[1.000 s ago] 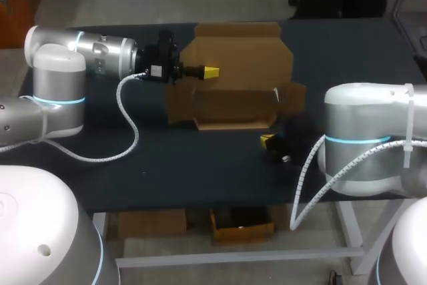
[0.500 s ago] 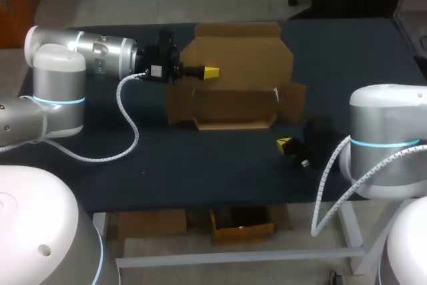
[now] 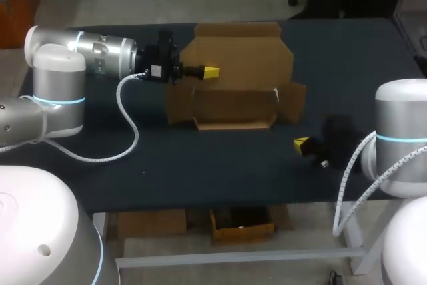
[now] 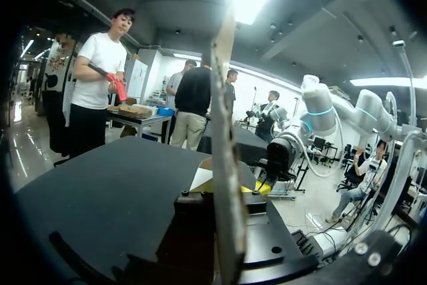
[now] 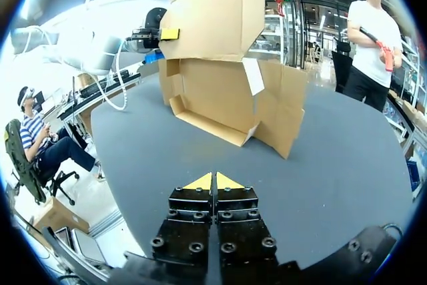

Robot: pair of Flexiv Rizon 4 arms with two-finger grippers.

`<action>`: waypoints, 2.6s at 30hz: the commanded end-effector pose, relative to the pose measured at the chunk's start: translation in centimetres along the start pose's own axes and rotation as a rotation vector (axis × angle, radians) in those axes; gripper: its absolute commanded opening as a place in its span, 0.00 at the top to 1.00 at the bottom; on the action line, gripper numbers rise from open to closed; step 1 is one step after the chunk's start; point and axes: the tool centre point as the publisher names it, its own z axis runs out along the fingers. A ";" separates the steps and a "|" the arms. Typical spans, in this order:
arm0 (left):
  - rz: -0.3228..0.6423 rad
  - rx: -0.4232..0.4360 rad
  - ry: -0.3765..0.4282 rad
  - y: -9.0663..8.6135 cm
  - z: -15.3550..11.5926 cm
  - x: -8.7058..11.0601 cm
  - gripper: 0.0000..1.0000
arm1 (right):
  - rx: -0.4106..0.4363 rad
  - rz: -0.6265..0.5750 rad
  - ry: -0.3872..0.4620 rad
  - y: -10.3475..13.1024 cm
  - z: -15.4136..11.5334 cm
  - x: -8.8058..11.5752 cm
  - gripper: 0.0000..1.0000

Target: Assemble the packaging by folding the flat box into shape, placing the metal phone stand inside, and closing the box properly

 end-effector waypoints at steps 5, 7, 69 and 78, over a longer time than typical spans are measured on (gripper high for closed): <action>0.000 -0.002 0.003 0.5 0.1 -0.2 1.00 | 0.019 -0.020 0.067 0.0 -1.5 -1.5 1.00; 0.000 -0.002 0.003 0.5 0.1 -0.2 1.00 | 0.020 -0.023 0.068 -0.1 -1.7 -1.7 1.00; 0.000 -0.002 0.003 0.5 0.1 -0.2 1.00 | 0.076 -0.212 0.142 3.9 6.0 -10.7 0.61; 0.000 -0.002 0.003 0.5 0.1 -0.2 1.00 | 0.059 -0.216 0.152 4.4 7.0 -11.0 0.64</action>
